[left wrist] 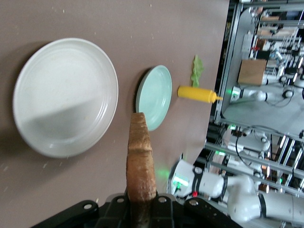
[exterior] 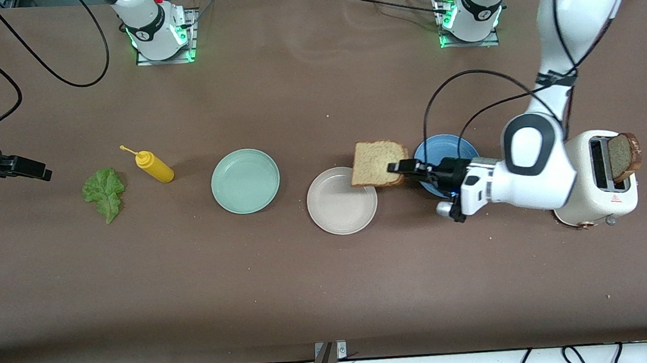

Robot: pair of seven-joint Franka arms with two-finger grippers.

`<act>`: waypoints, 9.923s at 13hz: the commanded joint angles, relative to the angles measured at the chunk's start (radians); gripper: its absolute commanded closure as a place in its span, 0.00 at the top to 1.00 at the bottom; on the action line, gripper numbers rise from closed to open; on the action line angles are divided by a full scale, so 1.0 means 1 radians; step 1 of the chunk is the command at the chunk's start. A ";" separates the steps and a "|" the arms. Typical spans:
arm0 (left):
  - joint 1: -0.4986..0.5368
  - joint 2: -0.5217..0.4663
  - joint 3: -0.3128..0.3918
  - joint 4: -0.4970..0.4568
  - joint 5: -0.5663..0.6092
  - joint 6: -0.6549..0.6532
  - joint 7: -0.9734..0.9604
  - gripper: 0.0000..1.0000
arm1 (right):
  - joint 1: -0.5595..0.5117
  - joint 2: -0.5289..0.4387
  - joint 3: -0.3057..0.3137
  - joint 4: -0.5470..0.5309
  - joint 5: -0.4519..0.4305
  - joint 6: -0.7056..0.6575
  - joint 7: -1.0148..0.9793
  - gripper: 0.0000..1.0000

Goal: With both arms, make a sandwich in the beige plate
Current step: 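Carry the bread slice with the left gripper onto the beige plate, then release the bread and withdraw the left gripper toward the toaster, then reach the right gripper down to the yellow squeeze bottle, then grasp the yellow bottle with the right gripper and lift it, then carry the bottle with the right gripper over the beige plate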

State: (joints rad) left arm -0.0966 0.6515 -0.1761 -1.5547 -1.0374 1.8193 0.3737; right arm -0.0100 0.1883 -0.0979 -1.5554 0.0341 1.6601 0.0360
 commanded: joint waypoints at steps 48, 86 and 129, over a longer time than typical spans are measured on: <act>0.236 -0.432 0.059 0.015 1.040 -0.156 -0.289 1.00 | 0.004 -0.016 0.050 -0.083 0.018 -0.036 -0.010 1.00; 0.270 -0.458 0.056 0.011 1.039 -0.184 -0.315 1.00 | -0.143 0.349 -0.165 -0.643 1.141 0.136 -2.556 1.00; 0.270 -0.458 0.056 0.010 1.039 -0.184 -0.315 1.00 | 0.738 0.259 -0.106 -0.225 -0.298 0.560 -0.656 0.00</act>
State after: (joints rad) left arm 0.1653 0.2177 -0.1074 -1.5248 -0.0351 1.6427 0.0695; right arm 0.6698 0.4150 -0.1911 -1.8555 -0.1352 2.3103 -0.7201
